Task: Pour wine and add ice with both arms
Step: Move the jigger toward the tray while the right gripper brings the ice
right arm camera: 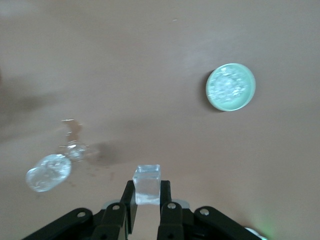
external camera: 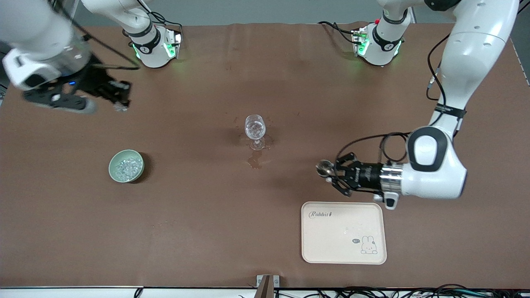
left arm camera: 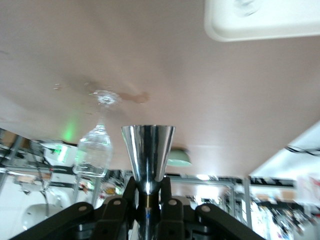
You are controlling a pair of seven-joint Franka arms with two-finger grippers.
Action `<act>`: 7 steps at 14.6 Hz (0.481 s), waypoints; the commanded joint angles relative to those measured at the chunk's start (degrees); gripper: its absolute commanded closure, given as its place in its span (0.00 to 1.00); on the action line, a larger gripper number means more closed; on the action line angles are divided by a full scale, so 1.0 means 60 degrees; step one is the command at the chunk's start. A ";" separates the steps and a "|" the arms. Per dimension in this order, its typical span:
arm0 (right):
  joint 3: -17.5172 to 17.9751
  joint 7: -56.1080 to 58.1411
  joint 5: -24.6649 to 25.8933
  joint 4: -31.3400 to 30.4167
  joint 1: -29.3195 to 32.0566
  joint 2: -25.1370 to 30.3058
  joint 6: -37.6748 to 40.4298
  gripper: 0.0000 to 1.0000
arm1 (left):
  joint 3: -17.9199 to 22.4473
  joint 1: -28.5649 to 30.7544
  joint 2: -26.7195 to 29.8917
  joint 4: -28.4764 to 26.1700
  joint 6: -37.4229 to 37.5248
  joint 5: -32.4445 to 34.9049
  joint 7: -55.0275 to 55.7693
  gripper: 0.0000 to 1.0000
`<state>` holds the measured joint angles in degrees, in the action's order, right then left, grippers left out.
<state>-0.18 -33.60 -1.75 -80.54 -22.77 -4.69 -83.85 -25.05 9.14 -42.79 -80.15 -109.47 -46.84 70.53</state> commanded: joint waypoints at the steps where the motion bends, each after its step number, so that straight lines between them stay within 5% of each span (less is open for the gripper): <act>1: -0.0131 -0.1178 -0.0308 -0.0112 -0.1150 -0.0431 -0.0744 1.00 | -0.0058 0.0555 -0.1141 0.0977 0.0111 -0.0862 -0.1116 0.99; 7: -0.0145 -0.3496 -0.0426 -0.0126 -0.3175 -0.2203 -0.2474 1.00 | 0.0074 0.1216 -0.2533 0.1565 -0.1513 -0.2806 -0.1718 1.00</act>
<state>-0.16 -51.71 -3.70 -81.69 -38.64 -14.95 -96.69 -24.24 16.27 -54.76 -74.01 -116.45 -57.97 61.82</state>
